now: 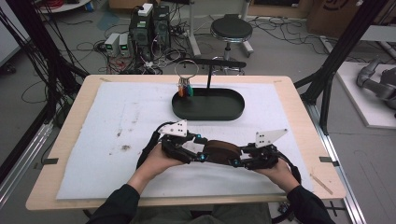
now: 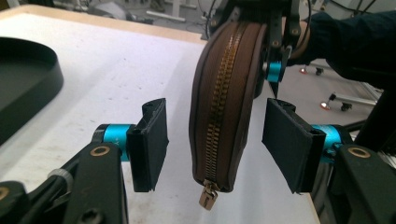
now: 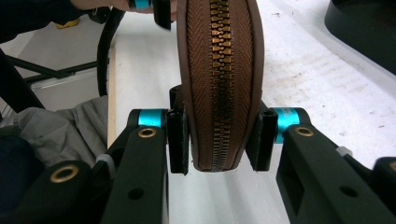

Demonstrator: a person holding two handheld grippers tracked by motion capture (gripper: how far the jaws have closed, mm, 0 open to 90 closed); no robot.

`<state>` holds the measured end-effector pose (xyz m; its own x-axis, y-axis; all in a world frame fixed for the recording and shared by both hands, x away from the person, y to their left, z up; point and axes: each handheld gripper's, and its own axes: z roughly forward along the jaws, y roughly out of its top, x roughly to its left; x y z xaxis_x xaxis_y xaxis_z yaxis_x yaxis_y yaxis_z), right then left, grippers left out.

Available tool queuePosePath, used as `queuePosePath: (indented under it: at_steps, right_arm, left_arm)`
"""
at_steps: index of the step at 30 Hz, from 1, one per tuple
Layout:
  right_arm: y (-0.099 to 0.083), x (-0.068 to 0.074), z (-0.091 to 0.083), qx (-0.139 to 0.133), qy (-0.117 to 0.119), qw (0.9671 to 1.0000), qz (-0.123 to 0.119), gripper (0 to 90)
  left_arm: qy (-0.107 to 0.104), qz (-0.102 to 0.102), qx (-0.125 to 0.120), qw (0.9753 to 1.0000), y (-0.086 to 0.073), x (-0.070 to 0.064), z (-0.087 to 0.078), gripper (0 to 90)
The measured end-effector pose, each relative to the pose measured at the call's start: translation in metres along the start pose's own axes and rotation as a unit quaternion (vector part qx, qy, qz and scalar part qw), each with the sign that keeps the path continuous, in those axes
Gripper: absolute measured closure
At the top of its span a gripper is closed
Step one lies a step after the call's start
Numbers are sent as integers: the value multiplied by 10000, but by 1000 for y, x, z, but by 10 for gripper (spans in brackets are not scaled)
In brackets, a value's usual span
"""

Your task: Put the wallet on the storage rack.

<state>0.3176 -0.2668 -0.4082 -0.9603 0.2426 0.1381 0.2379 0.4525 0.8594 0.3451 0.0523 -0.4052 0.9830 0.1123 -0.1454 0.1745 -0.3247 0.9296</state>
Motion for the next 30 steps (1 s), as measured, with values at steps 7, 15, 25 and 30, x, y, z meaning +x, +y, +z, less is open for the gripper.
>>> queuePosePath:
  at_steps: [7, 15, 25, 30]
  right_arm:
    - [1, 1, 0, -27, 33, 10000, -33, 670]
    - [3, 1, -1, -85, 32, 9999, -56, 670]
    - [3, -1, -3, -213, 11, 9998, 66, 650]
    - [6, -4, -6, -433, -30, 9988, 241, 618]
  left_arm:
    - [-25, -34, 72, 10000, -1, 0, 4, 419]
    - [-83, 44, 47, 9999, -1, 0, 4, 508]
    - [-41, 152, -250, 9996, 0, -2, 1, 651]
    - [-52, 80, -458, 9989, 0, -2, -1, 670]
